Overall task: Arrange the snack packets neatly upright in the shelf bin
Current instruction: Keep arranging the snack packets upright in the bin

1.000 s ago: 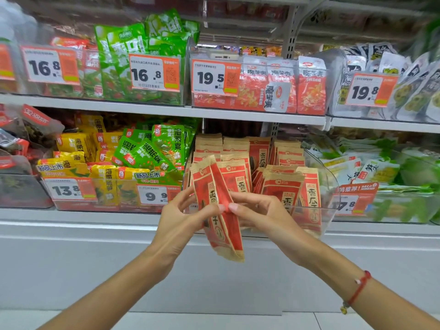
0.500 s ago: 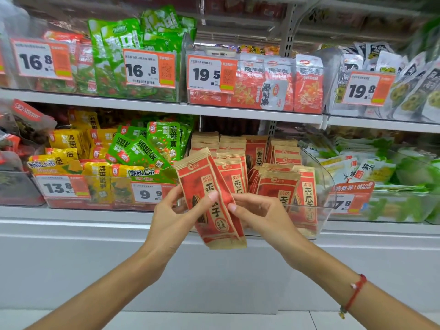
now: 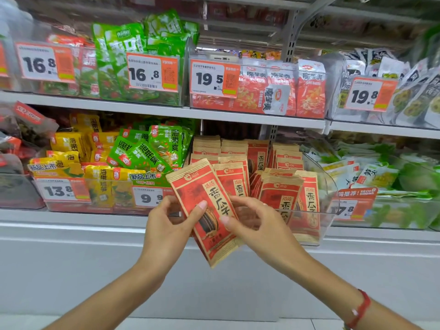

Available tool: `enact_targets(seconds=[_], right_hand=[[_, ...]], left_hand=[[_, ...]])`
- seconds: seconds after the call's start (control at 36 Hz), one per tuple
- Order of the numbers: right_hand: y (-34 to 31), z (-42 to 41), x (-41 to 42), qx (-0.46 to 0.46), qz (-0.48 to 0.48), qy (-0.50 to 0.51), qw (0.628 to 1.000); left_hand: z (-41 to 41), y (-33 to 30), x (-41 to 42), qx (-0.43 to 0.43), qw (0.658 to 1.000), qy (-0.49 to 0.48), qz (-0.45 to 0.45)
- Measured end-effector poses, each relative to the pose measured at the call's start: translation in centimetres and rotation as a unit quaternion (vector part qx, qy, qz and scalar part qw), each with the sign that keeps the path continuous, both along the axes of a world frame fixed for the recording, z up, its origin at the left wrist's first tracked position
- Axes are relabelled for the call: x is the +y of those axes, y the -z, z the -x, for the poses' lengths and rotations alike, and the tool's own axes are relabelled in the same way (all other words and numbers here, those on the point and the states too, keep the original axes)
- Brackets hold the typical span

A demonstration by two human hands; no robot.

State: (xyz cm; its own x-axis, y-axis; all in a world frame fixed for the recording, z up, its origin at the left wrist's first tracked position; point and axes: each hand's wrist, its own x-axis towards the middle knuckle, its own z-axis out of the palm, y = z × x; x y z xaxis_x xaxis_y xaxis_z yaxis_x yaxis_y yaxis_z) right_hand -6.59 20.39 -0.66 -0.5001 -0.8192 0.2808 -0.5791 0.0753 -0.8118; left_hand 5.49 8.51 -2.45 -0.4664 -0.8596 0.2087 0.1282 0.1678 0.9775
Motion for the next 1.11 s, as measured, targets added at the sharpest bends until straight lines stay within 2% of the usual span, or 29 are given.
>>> enact_targets(seconds=[0.17,0.39,0.5,0.64,0.72,0.92,1.0,1.11], right_hand=[[0.3,-1.5,-0.6,0.162,-0.046,0.035,0.985],[-0.3,-1.4,-0.4,0.201,-0.062,0.019,0.977],[-0.6,-1.0,-0.5,0.141,-0.032,0.011,0.989],[-0.9,0.0,-0.6,-0.082,-0.001,-0.025,0.996],[-0.5,0.6,-0.8,-0.164,-0.01,-0.046,0.985],[-0.5,0.0,-0.4,-0.179,-0.046,-0.135,0.973],[-0.9,-0.3,-0.4,-0.143,-0.032,-0.128,0.981],[-1.2,0.0,-0.5,-0.111,0.024,-0.078,0.99]], left_hand=[[0.5,-0.4,0.5,0.034,0.998,-0.021,-0.039],[-0.1,-1.2,0.4,0.052,0.996,0.012,-0.07],[-0.6,-1.6,0.6,0.062,0.994,0.06,-0.06],[-1.1,-1.5,0.4,0.032,0.993,0.112,-0.036],[-0.7,-1.2,0.1,-0.012,0.991,0.131,-0.037],[-0.6,-1.0,-0.3,-0.007,0.978,0.198,-0.063],[-0.3,-0.8,-0.6,0.007,0.984,0.166,-0.067],[0.2,0.0,-1.3,-0.017,0.992,0.106,-0.058]])
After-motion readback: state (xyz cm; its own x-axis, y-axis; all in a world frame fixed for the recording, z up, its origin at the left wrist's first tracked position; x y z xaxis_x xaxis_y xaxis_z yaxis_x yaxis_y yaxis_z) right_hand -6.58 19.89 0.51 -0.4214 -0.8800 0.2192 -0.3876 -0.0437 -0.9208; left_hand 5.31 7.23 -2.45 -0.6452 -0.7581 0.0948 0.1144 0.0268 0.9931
